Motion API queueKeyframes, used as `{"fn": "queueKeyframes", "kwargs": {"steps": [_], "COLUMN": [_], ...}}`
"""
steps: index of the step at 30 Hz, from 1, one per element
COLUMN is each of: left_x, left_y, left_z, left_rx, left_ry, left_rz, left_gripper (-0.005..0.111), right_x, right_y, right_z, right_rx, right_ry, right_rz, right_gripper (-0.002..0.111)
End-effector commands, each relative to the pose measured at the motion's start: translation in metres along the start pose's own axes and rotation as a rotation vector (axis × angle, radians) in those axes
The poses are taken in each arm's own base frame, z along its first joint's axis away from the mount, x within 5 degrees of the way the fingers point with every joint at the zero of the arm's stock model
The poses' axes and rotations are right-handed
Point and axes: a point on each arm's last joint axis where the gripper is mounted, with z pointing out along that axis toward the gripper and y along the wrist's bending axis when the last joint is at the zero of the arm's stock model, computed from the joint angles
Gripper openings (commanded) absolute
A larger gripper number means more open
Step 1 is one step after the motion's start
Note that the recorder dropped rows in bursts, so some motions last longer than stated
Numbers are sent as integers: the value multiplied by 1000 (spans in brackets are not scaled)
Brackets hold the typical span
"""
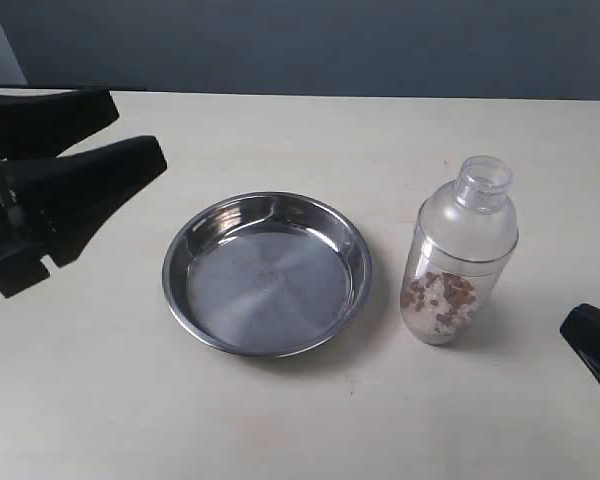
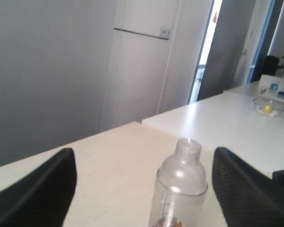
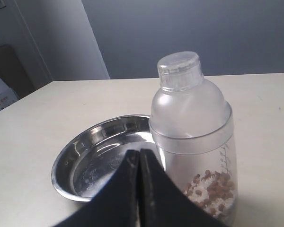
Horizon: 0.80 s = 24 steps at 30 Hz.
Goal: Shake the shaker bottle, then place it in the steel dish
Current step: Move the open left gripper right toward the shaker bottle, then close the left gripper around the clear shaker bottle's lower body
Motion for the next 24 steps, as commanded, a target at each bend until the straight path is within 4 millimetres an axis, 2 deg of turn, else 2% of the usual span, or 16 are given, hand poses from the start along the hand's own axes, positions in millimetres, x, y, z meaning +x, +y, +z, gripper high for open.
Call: {"fn": "queueKeyframes", "kwargs": {"steps": [1, 3, 7, 8, 12, 15, 24], "left_x": [-9, -7, -5, -6, -11, -8, 24], "left_y": [-1, 0, 2, 2, 9, 16, 23], "left_z": [1, 1, 4, 5, 15, 27, 79], "left_rx": [16, -1, 9, 21, 30, 32, 165], "left_ry": [-79, -58, -38, -44, -40, 22, 170], "left_rz": [-58, -81, -61, -55, -51, 21, 91], "left_gripper": [66, 72, 95, 97, 97, 97, 97], "right_x": [0, 0, 0, 0, 0, 0, 0], "right_y": [-1, -1, -1, -1, -1, -1, -1], "right_z": [0, 0, 0, 0, 0, 0, 0], "right_rx": [7, 7, 7, 7, 7, 7, 7], "right_ry": [-5, -5, -5, -5, -5, -5, -5], "right_rz": [-8, -8, -8, -8, -8, -8, -8], "right_gripper": [-1, -1, -1, -1, -1, -1, -1]}}
